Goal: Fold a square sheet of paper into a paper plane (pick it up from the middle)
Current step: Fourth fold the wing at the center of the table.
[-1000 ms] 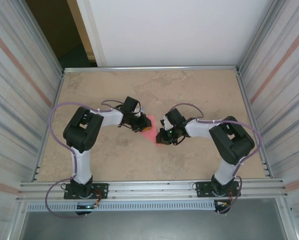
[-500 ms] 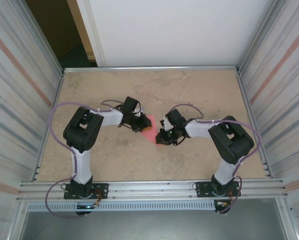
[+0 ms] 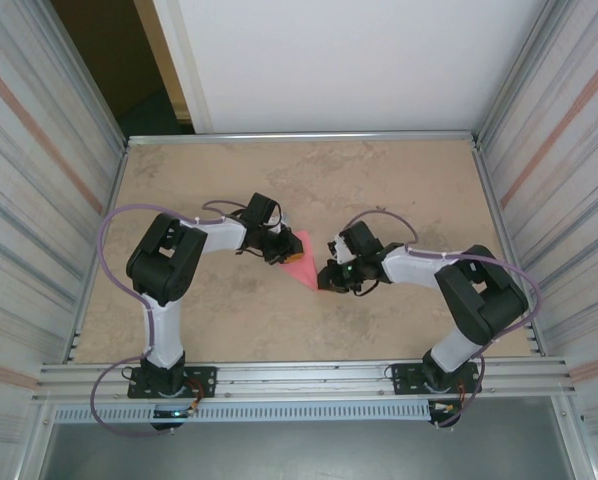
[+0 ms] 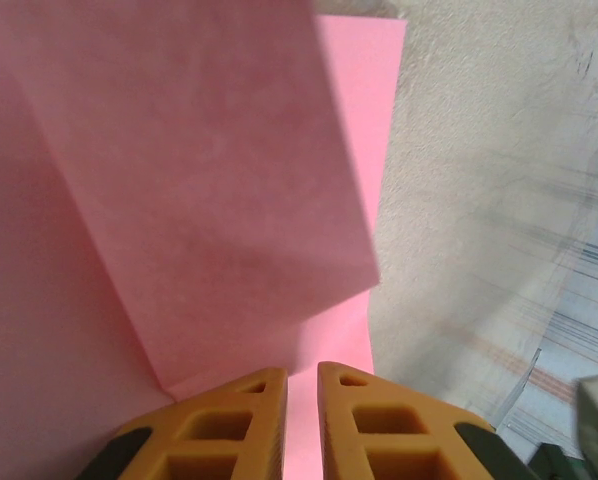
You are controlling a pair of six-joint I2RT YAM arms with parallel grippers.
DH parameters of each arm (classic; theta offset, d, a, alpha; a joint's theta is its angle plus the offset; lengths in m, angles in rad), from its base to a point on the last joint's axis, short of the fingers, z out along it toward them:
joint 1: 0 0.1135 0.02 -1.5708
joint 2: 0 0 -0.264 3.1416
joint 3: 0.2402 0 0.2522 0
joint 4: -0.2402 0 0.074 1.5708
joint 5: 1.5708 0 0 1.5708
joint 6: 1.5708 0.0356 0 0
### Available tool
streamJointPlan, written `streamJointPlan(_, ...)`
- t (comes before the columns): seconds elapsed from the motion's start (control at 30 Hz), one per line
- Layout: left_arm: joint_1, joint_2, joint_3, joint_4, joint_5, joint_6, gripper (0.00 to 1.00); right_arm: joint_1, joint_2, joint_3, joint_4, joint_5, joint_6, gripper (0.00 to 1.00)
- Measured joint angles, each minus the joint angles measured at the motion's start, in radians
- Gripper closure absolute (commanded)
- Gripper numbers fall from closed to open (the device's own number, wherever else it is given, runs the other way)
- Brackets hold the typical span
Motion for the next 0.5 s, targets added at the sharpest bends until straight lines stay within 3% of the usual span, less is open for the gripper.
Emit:
streamJointPlan(0.17,0.0,0.0,0.0,0.0,0.0,-0.001,0.82,0.0,-0.001,0.082,0.018,0.031,0.016,0.9)
streamJointPlan(0.5,0.002,0.0,0.0,0.0,0.003,-0.001,0.82,0.013,0.149,0.17,0.006,0.057,0.016,0.92)
